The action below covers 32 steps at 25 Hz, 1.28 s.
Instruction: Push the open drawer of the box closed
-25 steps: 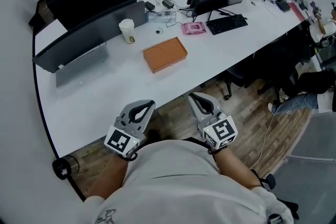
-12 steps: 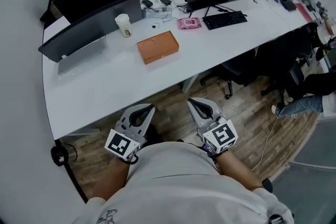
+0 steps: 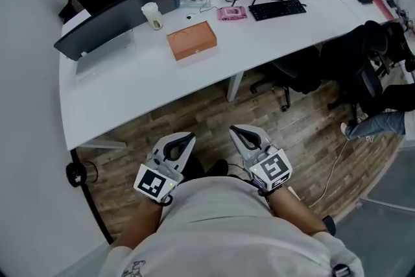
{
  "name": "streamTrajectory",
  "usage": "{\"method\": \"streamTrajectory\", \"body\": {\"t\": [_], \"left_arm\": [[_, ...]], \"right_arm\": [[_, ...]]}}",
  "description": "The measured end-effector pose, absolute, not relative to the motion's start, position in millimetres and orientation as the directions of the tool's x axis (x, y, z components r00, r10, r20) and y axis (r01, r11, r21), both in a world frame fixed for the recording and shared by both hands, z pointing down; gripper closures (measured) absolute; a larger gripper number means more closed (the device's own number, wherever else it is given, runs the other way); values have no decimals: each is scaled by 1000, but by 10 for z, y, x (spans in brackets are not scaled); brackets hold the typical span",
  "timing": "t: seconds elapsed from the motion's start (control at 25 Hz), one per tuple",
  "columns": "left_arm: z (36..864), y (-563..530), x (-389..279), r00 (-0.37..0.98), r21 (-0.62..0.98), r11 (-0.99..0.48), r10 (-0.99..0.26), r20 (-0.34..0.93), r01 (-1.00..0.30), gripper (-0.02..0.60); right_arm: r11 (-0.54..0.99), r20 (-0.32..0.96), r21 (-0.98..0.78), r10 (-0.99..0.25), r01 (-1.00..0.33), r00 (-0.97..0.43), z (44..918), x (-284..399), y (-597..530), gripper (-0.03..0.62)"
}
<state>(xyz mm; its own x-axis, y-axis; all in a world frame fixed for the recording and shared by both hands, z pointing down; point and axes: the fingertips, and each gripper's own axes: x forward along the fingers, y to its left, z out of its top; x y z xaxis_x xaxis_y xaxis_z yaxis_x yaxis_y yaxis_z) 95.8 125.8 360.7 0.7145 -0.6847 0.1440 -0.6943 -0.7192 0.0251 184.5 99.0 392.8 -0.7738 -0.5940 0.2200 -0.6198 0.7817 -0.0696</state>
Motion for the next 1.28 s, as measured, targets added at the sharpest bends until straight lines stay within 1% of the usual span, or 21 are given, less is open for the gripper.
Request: {"method": "streamTrajectory", "body": {"t": [0.16,0.44,0.6,0.92,1.28], "left_arm": [[3527,1475,885,699,13,-706,-698,152,-708,582],[3471,1840,754,725,-1,-732,-674,143,-681,581],[3360,2160,465,728,4,-733,-675,125,-680,581],[3342,2852,-352,712,26,-714,-693,114,-700,581],[3416,3513,-911,719,48,-718,-688,102,-694,581]], "right_arm": [[778,204,-58,-604,-625,-770,3792,1863,1121,591],[769,155,-34,-626,-638,-764,3698,1812,1434,591],[775,167,-28,-619,-631,-767,3649,1547,1747,591],[786,178,0,-608,-618,-774,3531,857,2462,591],[780,180,34,-620,-625,-764,3518,381,3250,591]]}}
